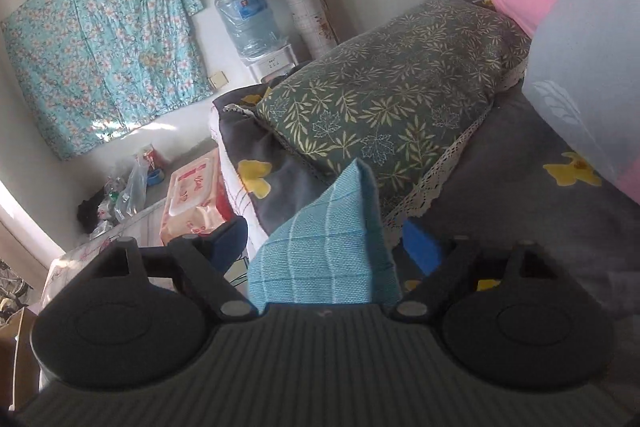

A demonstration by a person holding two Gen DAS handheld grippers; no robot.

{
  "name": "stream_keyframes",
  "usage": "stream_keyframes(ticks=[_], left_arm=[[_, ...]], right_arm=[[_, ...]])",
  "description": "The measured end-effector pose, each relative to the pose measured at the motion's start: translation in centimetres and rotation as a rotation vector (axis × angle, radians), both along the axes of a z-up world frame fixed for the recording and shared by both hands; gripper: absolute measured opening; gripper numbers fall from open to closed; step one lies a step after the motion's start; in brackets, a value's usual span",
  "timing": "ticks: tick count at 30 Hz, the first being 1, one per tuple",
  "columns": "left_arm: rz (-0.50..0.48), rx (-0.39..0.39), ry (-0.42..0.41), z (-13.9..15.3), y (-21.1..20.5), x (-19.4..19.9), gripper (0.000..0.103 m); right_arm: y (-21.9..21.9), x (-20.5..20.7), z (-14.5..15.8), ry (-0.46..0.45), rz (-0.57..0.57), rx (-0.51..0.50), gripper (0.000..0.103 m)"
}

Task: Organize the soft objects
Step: 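Reach the right tool to the blue checked towel on the bed, then close the right tool on the towel edge and lift it, then carry the hanging towel with the right tool toward the left tool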

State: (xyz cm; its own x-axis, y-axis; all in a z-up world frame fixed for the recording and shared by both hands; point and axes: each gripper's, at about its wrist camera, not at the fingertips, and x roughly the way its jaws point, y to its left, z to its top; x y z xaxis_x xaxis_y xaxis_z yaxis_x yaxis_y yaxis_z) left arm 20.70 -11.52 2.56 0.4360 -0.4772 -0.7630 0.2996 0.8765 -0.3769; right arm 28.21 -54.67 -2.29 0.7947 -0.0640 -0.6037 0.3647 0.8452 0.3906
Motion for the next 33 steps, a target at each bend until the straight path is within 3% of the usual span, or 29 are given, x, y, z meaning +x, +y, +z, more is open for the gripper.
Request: stream_keyframes(ticks=[4,5,6,7,8,9,10,15,22,33], left_arm=[[-0.002,0.037,-0.013,-0.1,-0.1,-0.5,0.089],[0.003,0.047,-0.022,-0.1,0.0,-0.7,0.089],[0.009,0.054,-0.032,0.0,0.1,-1.0,0.089],[0.012,0.061,-0.044,0.1,0.0,-1.2,0.089],[0.014,0.067,-0.06,0.3,0.1,-1.5,0.089],[0.018,0.071,-0.075,0.5,0.1,-1.9,0.089],[0.022,0.075,-0.099,0.8,0.3,-2.5,0.089],[0.04,0.049,-0.149,1.8,1.2,-5.3,0.089],[-0.008,-0.033,-0.187,1.2,1.7,-9.3,0.085],[-0.135,-0.131,-0.142,-1.7,1.7,-14.2,0.07]], right_arm=[[-2.6,1.8,-3.0,-0.002,0.029,0.093,0.083],[-2.8,2.3,-3.7,0.017,0.035,0.105,0.075],[-2.7,2.6,-4.1,0.028,0.045,0.113,0.067],[-2.6,2.7,-4.3,0.029,0.057,0.126,0.048],[-2.5,2.7,-4.4,0.022,0.067,0.14,0.034],[-1.8,2.4,-4.0,0.01,0.081,0.145,0.026],[-1.4,2.1,-3.6,-0.004,0.088,0.147,0.008],[0.9,-0.5,0.3,-0.115,0.17,0.174,0.005],[7.7,-6.3,6.8,-0.207,0.345,0.057,0.005],[12.4,-18.4,9.7,-0.159,0.409,0.081,0.005]])
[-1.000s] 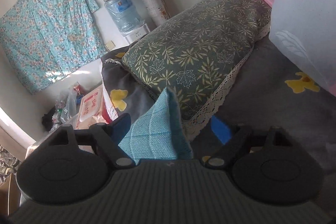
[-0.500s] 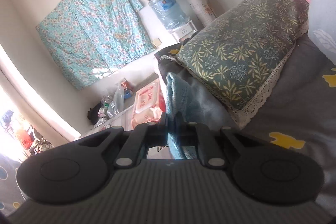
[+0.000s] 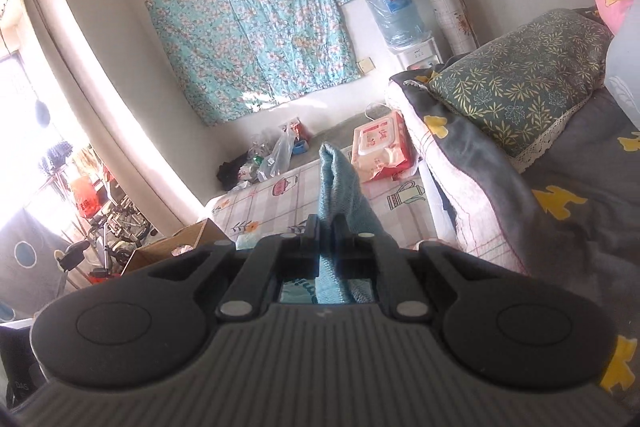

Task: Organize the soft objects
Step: 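Carry the hanging towel with the right tool toward the left tool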

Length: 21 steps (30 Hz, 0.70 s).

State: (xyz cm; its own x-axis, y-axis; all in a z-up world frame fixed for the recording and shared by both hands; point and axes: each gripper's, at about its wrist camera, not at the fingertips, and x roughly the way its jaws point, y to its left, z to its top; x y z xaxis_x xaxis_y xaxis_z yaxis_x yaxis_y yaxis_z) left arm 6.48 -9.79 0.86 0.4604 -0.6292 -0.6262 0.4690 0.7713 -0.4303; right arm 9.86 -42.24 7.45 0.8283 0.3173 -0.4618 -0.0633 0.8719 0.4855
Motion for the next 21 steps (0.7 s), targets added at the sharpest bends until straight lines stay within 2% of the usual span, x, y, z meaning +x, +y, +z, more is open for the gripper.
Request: stream_keyframes(ticks=[4,7,8,12,14,18,21], left_arm=[[-0.022,0.01,0.031,-1.1,0.1,-0.6,0.067],[-0.019,0.02,0.048,-1.7,0.5,-0.8,0.067],[-0.021,0.024,0.054,-1.9,0.6,-0.7,0.067],[-0.025,0.055,0.133,-3.3,0.6,-0.2,0.067],[-0.022,0.061,0.154,-3.9,0.6,0.1,0.067],[-0.016,0.097,0.165,-4.8,0.0,0.7,0.067],[-0.005,0.128,0.18,-5.7,-0.5,1.1,0.067]], right_arm=[[3.1,-3.0,-1.1,0.066,0.064,-0.034,0.005],[5.6,-3.5,-4.7,0.146,0.122,0.019,0.005],[6.1,-3.3,-6.2,0.176,0.14,0.057,0.005],[7.5,-2.7,-13.9,0.319,0.188,0.344,0.005],[7.6,-2.7,-16.1,0.351,0.177,0.429,0.005],[7.5,-2.6,-18.2,0.379,0.165,0.473,0.005],[8.1,-2.2,-19.0,0.395,0.157,0.408,0.007]])
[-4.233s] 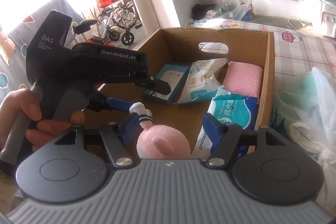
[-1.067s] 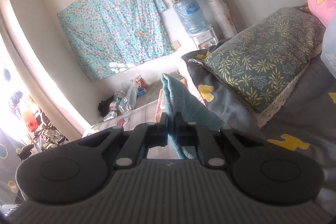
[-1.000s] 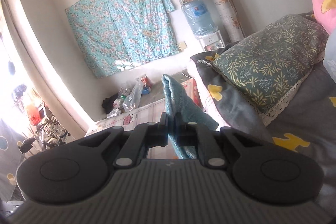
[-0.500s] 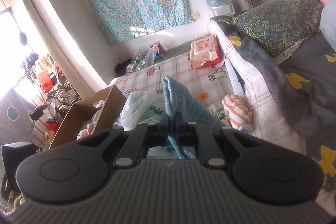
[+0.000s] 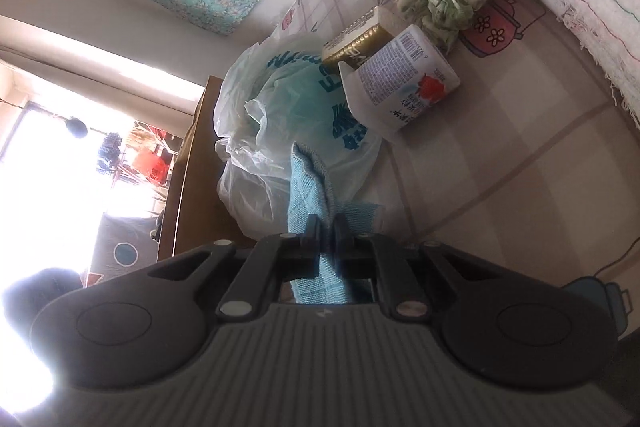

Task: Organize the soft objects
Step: 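Carry the hanging towel with the right tool toward the left tool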

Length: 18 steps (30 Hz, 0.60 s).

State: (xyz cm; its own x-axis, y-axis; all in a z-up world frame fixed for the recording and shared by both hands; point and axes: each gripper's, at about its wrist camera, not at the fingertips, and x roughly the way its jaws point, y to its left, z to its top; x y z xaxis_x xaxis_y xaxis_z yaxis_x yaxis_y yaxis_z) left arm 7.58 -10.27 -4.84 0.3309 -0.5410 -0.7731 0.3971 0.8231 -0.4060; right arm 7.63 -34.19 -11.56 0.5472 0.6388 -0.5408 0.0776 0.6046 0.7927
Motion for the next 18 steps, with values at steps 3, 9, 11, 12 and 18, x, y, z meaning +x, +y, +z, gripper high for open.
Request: stream_keyframes(ticks=[3,9,11,12,18], left_arm=[[0.022,0.044,0.019,-1.1,-0.5,0.7,0.067],[0.042,0.075,0.081,-3.2,-1.0,1.9,0.064],[0.049,0.08,0.097,-3.7,-1.0,2.2,0.062],[0.055,0.083,0.105,-4.0,-1.1,2.4,0.061],[0.076,0.089,0.138,-5.3,-0.9,3.3,0.048]], right_arm=[[0.6,0.4,-0.5,-0.009,0.005,-0.094,0.009],[1.1,1.6,-1.6,0.013,0.038,-0.097,0.011],[1.1,2.0,-2.0,0.025,0.043,-0.074,0.012],[1.2,2.0,-2.2,0.03,0.043,-0.061,0.012],[0.7,2.5,-3.5,0.076,0.04,0.038,0.012]])
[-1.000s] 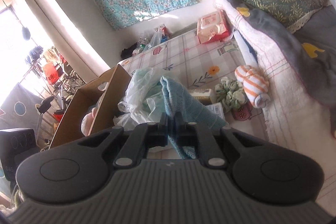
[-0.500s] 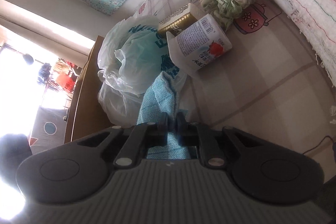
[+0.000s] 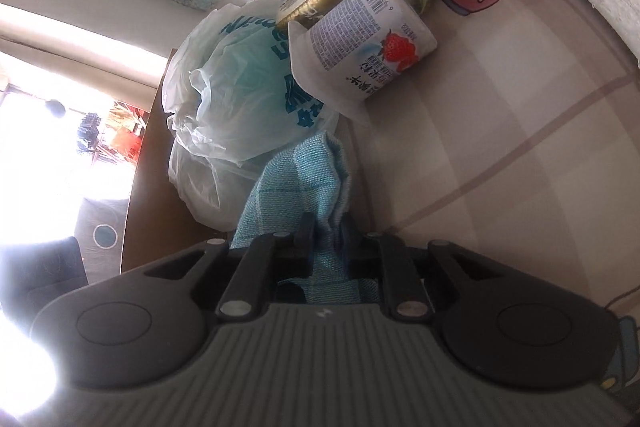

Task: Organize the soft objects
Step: 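Carry the hanging towel with the right tool toward the left tool, then carry the towel into the box with the right tool while the left tool also grips it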

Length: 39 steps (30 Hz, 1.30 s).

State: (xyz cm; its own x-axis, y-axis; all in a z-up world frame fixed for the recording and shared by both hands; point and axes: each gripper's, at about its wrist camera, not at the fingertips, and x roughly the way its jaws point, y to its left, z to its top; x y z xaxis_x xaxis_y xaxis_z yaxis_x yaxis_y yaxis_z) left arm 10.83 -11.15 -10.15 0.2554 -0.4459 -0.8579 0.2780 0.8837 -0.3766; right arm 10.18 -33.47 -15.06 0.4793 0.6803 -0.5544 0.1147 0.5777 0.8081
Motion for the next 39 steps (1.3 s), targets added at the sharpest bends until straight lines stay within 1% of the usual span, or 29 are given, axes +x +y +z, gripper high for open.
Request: stream_keyframes(ticks=[2,5,6,10,14,17,21,25,28,31,35,39], left_arm=[[0.002,-0.005,-0.005,-0.1,0.0,0.1,0.042],[-0.026,-0.02,-0.004,-0.1,-0.1,0.3,0.026],[-0.035,-0.024,-0.007,0.0,-0.1,0.2,0.023],[-0.062,-0.038,-0.035,0.7,-0.6,-0.3,0.021],[-0.075,-0.065,-0.085,2.5,-0.4,-0.9,0.021],[-0.074,-0.094,-0.126,4.1,0.2,-1.4,0.021],[-0.063,-0.134,-0.194,6.8,1.7,-2.4,0.021],[-0.036,-0.163,-0.262,9.6,4.2,-3.4,0.021],[0.005,-0.187,-0.312,11.9,7.2,-4.2,0.021],[0.068,-0.201,-0.363,14.2,10.9,-5.0,0.021],[0.182,-0.197,-0.404,16.6,16.2,-5.8,0.021],[0.307,-0.175,-0.4,17.4,21.7,-5.4,0.021]], right_arm=[[-0.3,0.0,-0.4,0.014,-0.009,0.031,0.012],[-0.6,-0.1,-0.9,0.037,-0.027,0.08,0.012],[-0.6,-0.1,-1.2,0.045,-0.034,0.097,0.012],[-0.9,-0.6,-2.0,0.063,-0.062,0.17,0.012],[-0.9,-0.9,-1.1,0.036,-0.079,0.22,0.013],[-0.7,-1.1,0.7,-0.004,-0.081,0.234,0.013],[0.2,-1.0,3.7,-0.066,-0.064,0.228,0.013],[2.1,-0.5,7.5,-0.13,-0.018,0.208,0.013],[4.6,0.5,10.6,-0.169,0.038,0.2,0.013],[8.4,2.1,13.4,-0.197,0.106,0.207,0.013],[14.8,4.8,16.2,-0.208,0.218,0.226,0.013],[22.9,8.1,17.6,-0.186,0.335,0.199,0.013]])
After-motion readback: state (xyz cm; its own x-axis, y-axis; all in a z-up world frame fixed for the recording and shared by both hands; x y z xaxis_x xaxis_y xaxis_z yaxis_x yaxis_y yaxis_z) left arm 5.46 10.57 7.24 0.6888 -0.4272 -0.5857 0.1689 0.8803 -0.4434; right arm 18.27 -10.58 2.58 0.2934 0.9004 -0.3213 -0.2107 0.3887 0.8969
